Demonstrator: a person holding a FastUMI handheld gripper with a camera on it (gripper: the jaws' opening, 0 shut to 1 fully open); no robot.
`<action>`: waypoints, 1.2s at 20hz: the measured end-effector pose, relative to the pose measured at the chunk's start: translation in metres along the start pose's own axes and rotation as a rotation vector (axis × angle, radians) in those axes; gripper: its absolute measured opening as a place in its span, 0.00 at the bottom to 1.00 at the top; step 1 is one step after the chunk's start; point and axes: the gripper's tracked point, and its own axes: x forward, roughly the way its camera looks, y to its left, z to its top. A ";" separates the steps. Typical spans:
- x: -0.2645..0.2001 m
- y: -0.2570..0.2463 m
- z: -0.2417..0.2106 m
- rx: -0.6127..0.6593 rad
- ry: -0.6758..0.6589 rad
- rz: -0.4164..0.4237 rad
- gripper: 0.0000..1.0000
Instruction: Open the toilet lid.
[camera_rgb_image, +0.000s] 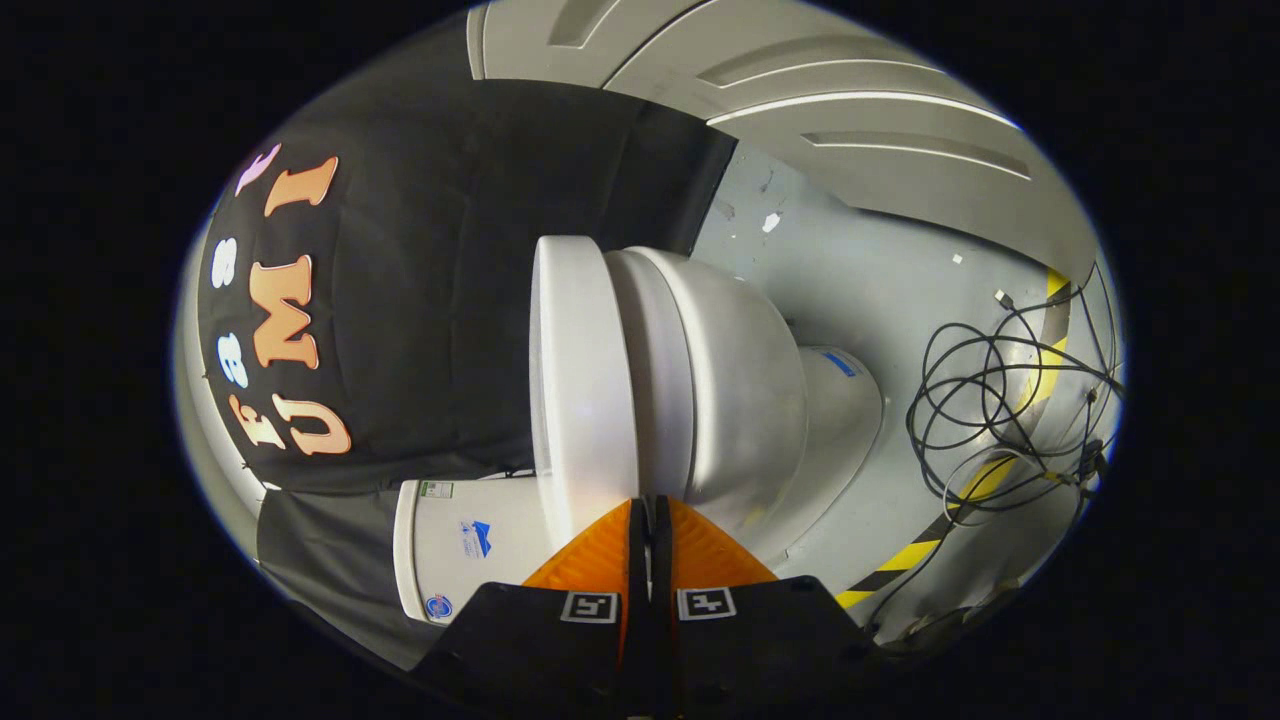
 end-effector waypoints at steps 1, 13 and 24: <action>0.000 0.000 0.000 -0.005 -0.001 -0.002 0.08; -0.005 0.017 0.003 -0.174 -0.049 -0.044 0.08; -0.016 0.086 0.007 -0.443 -0.174 -0.082 0.08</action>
